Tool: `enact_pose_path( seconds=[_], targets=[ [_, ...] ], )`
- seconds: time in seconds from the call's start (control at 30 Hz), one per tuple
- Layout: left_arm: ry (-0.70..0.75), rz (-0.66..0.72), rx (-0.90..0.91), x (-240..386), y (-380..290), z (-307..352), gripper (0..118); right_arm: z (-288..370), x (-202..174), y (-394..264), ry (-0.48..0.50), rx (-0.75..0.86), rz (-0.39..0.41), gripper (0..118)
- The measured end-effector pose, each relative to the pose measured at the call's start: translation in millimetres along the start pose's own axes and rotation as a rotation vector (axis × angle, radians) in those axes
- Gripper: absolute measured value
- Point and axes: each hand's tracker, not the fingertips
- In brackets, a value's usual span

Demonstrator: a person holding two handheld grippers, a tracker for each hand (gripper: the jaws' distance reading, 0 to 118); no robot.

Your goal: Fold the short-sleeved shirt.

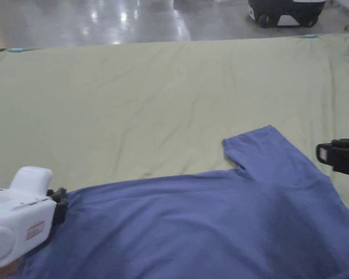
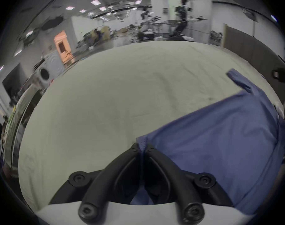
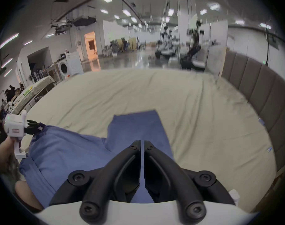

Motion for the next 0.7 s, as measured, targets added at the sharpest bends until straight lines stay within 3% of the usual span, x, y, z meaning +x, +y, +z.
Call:
enact_pose_path(
  seconds=[0.03,0.07,0.1,0.13,0.17,0.2,0.27,0.3,0.33,0.37,0.4,0.5,0.57,0.7],
  targets=[
    [0.013,0.02,0.02,-1.1,2.7,10.8,1,-18.0,7.4,5.1,0.042,-0.109,-0.012,10],
    [0.008,0.024,0.032,-3.8,6.0,20.2,1,-33.2,13.1,7.5,0.04,-0.186,-0.024,33],
    [-0.003,0.033,0.045,-1.7,14.6,25.7,1,-49.8,18.2,8.6,-0.011,-0.215,-0.022,87],
    [-0.012,0.059,0.066,-4.3,18.1,35.4,1,-69.1,23.5,9.8,-0.065,-0.227,-0.02,117],
    [-0.018,0.067,0.06,-6.2,19.3,41.4,1,-79.7,27.5,9.2,-0.096,-0.217,-0.023,118],
    [-0.029,0.08,0.064,-8.5,21.2,49.1,1,-89.6,33.4,10.9,-0.096,-0.196,-0.02,113],
    [-0.032,0.082,0.061,-9.6,25.7,50.5,1,-108.9,47.3,6.9,-0.111,-0.286,-0.118,100],
    [-0.038,0.08,0.052,-9.3,24.5,52.8,1,-117.9,52.7,2.6,-0.094,-0.358,-0.151,68],
    [-0.035,0.06,0.037,-9.3,23.3,54.8,1,-121.0,53.0,-3.0,-0.103,-0.398,-0.117,64],
    [-0.031,0.045,0.026,-11.6,23.3,50.1,1,-112.6,51.1,-2.9,-0.126,-0.32,-0.037,54],
    [-0.028,0.028,0.01,-12.9,22.6,50.9,1,-97.7,39.9,0.1,-0.08,-0.301,-0.005,8],
    [-0.044,0.027,0.011,-17.3,20.4,63.5,1,-61.7,36.3,8.6,-0.085,-0.215,-0.085,5],
    [-0.063,0.051,0.027,-19.4,20.9,80.6,1,-36.9,35.8,13.4,0.0,-0.166,-0.101,5],
    [-0.087,0.087,0.074,-29.1,13.8,126.5,1,44.4,23.1,7.5,0.023,-0.065,-0.016,5]
  ],
)
